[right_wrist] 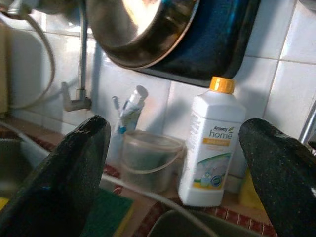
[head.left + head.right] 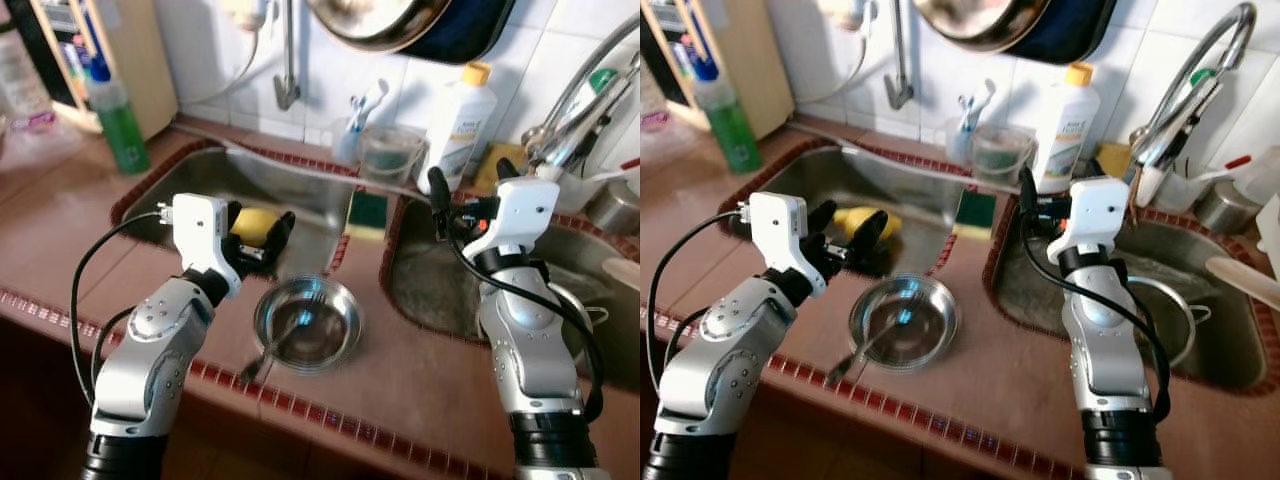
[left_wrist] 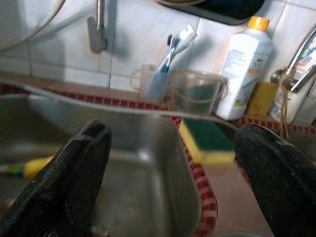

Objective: Kitchen organization

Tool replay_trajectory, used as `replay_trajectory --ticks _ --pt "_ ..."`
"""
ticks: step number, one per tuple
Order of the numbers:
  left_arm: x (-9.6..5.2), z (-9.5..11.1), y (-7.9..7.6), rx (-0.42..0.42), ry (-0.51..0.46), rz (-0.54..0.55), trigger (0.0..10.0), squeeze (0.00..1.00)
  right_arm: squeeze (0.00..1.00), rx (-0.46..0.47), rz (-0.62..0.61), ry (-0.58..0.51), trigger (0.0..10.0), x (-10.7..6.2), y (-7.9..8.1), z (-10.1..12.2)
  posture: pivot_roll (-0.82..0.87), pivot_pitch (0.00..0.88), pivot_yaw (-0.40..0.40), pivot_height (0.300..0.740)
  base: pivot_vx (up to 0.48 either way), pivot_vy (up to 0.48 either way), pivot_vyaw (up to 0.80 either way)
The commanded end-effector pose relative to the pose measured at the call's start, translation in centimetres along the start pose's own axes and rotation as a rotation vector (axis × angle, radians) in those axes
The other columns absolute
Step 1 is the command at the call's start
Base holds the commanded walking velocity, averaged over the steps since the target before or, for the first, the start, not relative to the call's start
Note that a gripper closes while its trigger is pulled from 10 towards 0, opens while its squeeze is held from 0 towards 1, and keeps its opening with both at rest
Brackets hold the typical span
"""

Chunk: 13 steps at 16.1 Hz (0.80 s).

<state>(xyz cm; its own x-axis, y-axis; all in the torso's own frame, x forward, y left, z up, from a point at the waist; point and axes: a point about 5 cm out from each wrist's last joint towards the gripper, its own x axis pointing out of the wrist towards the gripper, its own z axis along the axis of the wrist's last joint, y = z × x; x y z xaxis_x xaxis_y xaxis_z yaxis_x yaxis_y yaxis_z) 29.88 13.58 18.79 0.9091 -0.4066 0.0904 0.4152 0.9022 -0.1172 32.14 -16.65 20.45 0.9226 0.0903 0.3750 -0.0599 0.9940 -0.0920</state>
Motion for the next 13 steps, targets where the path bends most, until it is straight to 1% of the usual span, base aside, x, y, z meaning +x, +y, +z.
replay_trajectory --ticks 1,4,8,10,13 --pt "-0.1 0.4 -0.2 0.009 -0.009 -0.01 10.0 0.0 0.0 -0.002 -0.01 -0.012 10.0 0.0 -0.2 0.4 -0.14 0.025 -0.015 0.74 -0.262 0.0 0.0" --pt "-0.2 0.5 -0.3 0.015 -0.01 -0.012 10.0 0.0 0.0 0.0 -0.01 -0.011 10.0 -0.1 -0.2 0.4 -0.14 0.027 -0.016 0.74 -0.259 0.0 0.0" --pt "-0.3 0.5 -0.4 0.024 -0.017 -0.016 10.0 0.0 0.0 0.002 -0.01 -0.011 10.0 -0.1 -0.2 0.4 -0.14 0.031 -0.017 0.74 0.0 0.0 0.0" --pt "-0.5 0.5 -0.5 0.053 -0.01 -0.037 10.0 0.0 0.0 0.0 -0.01 -0.009 10.0 -0.2 -0.2 0.4 -0.14 0.032 -0.016 0.74 0.0 0.0 0.0" --pt "-0.9 0.1 -1.3 0.133 0.048 -0.127 10.0 0.0 0.0 -0.001 0.013 0.003 10.0 -0.5 -0.1 0.2 -0.14 0.038 -0.015 0.74 0.0 0.0 0.0"
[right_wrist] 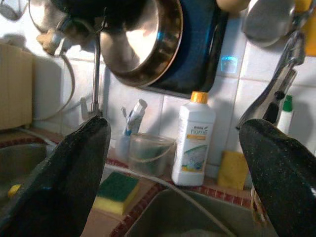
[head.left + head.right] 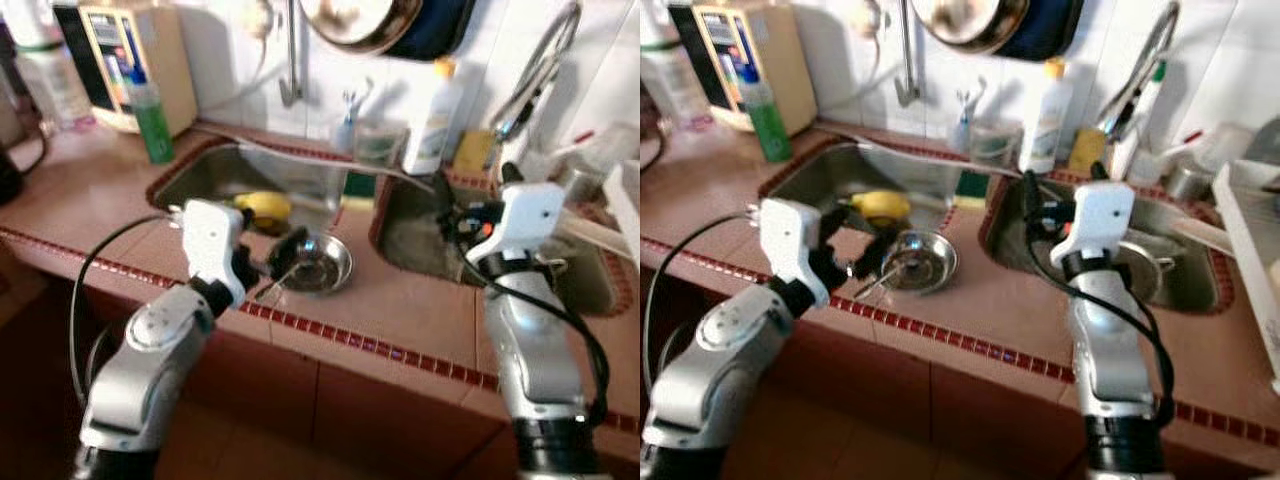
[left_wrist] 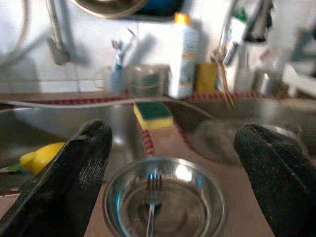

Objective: Kitchen organization

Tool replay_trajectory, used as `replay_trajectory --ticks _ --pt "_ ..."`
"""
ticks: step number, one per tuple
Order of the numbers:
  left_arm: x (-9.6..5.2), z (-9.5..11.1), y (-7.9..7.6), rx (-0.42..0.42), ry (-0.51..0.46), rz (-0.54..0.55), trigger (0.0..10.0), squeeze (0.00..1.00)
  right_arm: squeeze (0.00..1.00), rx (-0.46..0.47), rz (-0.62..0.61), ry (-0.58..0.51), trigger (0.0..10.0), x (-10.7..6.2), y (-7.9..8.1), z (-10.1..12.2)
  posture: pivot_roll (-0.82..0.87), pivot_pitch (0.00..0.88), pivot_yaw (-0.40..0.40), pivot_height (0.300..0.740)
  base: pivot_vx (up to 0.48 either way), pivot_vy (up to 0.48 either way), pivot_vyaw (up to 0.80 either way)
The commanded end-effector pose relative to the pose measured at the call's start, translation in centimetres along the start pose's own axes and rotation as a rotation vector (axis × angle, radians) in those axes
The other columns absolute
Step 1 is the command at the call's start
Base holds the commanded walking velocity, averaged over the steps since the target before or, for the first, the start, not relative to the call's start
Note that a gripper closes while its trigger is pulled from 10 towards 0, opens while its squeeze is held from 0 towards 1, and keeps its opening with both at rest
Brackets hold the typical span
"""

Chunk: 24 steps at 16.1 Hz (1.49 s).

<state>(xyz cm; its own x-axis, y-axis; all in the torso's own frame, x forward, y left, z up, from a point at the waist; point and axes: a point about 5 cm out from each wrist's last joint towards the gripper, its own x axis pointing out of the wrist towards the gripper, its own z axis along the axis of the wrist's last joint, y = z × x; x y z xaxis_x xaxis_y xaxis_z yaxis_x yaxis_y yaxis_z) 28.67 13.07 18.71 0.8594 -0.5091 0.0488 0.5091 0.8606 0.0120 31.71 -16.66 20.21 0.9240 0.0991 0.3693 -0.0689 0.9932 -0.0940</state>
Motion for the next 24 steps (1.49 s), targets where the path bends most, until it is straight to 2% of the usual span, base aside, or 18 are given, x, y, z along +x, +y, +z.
replay_trajectory --ticks 1,5,7,10,12,14,16,19,24 --pt "0.0 0.2 -0.5 0.026 0.011 -0.035 10.0 0.0 0.0 -0.005 0.01 0.002 10.0 -0.2 -0.1 0.1 -0.14 0.039 -0.013 0.74 0.0 0.0 0.0" --pt "-1.0 -0.5 -1.3 0.093 0.081 -0.161 10.0 0.0 0.0 0.004 0.104 0.045 10.0 -1.9 0.2 -0.6 -0.14 0.053 -0.001 0.74 0.0 0.0 0.0" --pt "-1.7 -1.0 -0.5 0.097 0.115 -0.177 10.0 0.0 0.0 0.033 0.197 0.081 10.0 -3.3 0.6 -1.2 -0.14 0.056 0.002 0.74 0.0 0.0 0.0" --pt "-2.5 -1.3 1.7 0.119 0.145 -0.137 10.0 0.0 0.0 0.077 0.375 0.132 10.0 -5.3 1.6 -1.4 -0.14 0.06 0.005 0.74 0.0 0.0 0.0" --pt "-3.1 -1.3 2.2 0.132 0.165 -0.139 10.0 0.0 0.0 0.082 0.473 0.181 10.0 -6.7 2.1 -1.7 -0.14 0.064 0.005 0.74 0.0 0.0 0.0" --pt "-3.8 -1.9 1.3 0.125 0.193 -0.197 10.0 0.0 0.0 0.105 0.612 0.273 10.0 -8.8 2.8 -2.5 -0.14 0.07 0.005 0.74 0.0 0.0 0.0" --pt "-3.7 -2.7 0.7 0.123 0.211 -0.205 10.0 0.0 0.0 0.115 0.649 0.297 10.0 -9.3 3.2 -2.7 -0.14 0.07 0.006 0.74 0.0 0.0 0.0" --pt "-3.1 -3.6 -0.2 0.076 0.241 -0.182 10.0 0.0 0.0 0.14 0.696 0.315 10.0 -9.7 3.6 -2.3 -0.15 0.07 0.008 0.74 0.0 0.0 0.0" --pt "-2.1 -5.2 0.7 0.128 0.32 -0.03 10.0 0.0 0.0 0.202 0.705 0.278 10.0 -9.2 4.1 -0.7 -0.16 0.073 0.018 0.74 0.0 0.0 0.0"
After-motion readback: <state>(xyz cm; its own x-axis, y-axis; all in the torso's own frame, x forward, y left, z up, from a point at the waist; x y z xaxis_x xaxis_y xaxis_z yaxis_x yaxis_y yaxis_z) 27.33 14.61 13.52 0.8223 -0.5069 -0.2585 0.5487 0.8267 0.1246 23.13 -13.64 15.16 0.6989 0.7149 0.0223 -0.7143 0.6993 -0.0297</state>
